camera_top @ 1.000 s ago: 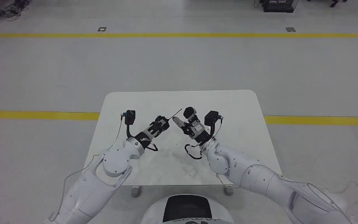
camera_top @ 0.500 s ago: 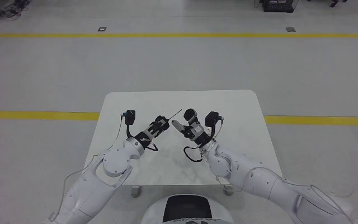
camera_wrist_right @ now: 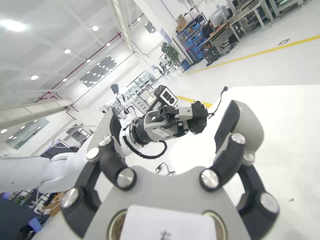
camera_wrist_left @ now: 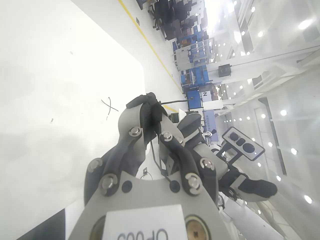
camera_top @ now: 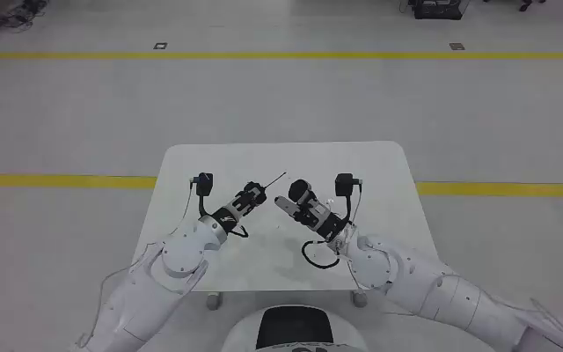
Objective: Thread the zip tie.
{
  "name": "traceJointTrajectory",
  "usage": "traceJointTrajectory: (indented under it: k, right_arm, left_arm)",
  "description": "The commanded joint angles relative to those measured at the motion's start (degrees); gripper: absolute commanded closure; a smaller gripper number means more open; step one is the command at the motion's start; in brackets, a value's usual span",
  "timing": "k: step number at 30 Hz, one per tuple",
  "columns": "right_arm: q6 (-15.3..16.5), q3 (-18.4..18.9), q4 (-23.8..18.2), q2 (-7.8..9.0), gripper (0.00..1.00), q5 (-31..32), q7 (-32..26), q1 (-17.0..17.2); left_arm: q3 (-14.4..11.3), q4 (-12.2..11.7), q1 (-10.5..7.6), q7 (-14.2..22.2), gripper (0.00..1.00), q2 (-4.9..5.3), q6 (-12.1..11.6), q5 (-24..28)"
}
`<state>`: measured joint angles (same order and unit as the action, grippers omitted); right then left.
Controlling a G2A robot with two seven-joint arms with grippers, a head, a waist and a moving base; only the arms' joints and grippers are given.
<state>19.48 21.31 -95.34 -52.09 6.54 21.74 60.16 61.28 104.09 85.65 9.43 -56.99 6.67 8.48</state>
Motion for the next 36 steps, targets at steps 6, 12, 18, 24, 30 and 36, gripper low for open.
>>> traceJointTrajectory:
  k: [6, 12, 18, 24, 30, 36]
  right_arm:
    - [0.0, 5.7, -4.1, 3.13, 0.0, -7.2, -8.3, 3.2]
    - [0.0, 12.2, -5.6, 3.73, 0.0, -12.9, -17.6, 6.9]
    - [0.0, 21.4, -5.6, 2.52, 0.0, -19.6, -29.1, 11.6]
    - [0.0, 31.2, -4.2, -0.76, 0.0, -25.3, -43.2, 16.4]
    - [0.0, 39.6, -1.8, -5.3, 0.0, -30.1, -57.0, 19.9]
    - [0.0, 47.7, 2.3, -10.96, 0.0, -34.3, -71.6, 22.2]
  left_arm:
    - [0.0, 0.0, 0.0, 0.0, 1.0, 0.0, 0.0, 0.0]
    - [0.0, 0.0, 0.0, 0.0, 1.0, 0.0, 0.0, 0.0]
    - [0.0, 0.0, 0.0, 0.0, 1.0, 0.0, 0.0, 0.0]
    - [0.0, 0.0, 0.0, 0.0, 1.0, 0.0, 0.0, 0.0]
    - [0.0, 0.0, 0.0, 0.0, 1.0, 0.0, 0.0, 0.0]
    - [0.0, 0.0, 0.0, 0.0, 1.0, 0.0, 0.0, 0.0]
